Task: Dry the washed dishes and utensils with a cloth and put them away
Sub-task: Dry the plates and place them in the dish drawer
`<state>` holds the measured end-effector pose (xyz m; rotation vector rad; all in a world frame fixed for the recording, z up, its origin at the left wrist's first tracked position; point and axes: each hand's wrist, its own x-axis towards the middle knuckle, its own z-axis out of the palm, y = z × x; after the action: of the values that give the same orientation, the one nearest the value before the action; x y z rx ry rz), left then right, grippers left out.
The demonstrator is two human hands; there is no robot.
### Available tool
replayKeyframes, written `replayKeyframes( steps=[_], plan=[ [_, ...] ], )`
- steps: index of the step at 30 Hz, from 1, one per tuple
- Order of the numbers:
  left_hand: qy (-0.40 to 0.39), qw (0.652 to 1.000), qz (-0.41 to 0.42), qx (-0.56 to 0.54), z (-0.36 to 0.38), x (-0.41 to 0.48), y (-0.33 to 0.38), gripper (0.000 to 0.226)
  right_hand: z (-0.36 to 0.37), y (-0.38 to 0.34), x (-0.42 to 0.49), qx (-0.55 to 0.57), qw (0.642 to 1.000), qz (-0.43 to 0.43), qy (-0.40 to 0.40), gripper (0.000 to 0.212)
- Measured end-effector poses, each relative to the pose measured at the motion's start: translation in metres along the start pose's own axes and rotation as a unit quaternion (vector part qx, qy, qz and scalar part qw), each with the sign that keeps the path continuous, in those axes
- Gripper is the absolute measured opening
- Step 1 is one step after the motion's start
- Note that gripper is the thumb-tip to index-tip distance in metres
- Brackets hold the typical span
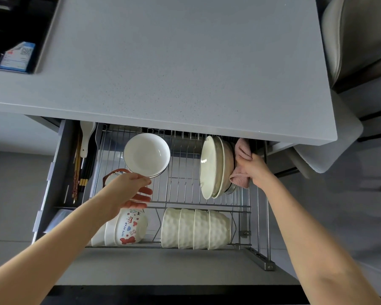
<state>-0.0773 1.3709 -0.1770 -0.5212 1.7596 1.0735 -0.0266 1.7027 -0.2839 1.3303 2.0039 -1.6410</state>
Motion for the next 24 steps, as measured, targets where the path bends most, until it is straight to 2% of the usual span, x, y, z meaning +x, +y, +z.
replayKeyframes(
  steps=[4,8,13,20,24],
  plan=[
    [0.001,1.0,0.01,-0.007,-0.004,-0.003,0.004,0.011,-0.005,0.002,-0.019,0.042,0.998,-0.005,0.051,0.026],
    [0.0,1.0,0.021,-0.007,-0.006,-0.01,0.01,0.014,-0.015,0.004,-0.045,-0.071,0.993,-0.055,0.079,0.025],
    [-0.006,0.999,0.042,-0.013,-0.002,-0.023,0.021,0.019,-0.021,-0.014,-0.093,-0.307,0.94,-0.143,0.041,0.024],
    [-0.018,0.995,0.09,-0.035,-0.008,-0.058,0.026,0.028,0.002,-0.075,-0.169,-0.34,0.903,-0.257,-0.063,0.053],
    [-0.003,0.979,0.204,-0.013,-0.03,-0.09,0.015,0.053,0.044,-0.121,-0.221,-0.389,0.848,-0.332,-0.135,0.057]
  ],
)
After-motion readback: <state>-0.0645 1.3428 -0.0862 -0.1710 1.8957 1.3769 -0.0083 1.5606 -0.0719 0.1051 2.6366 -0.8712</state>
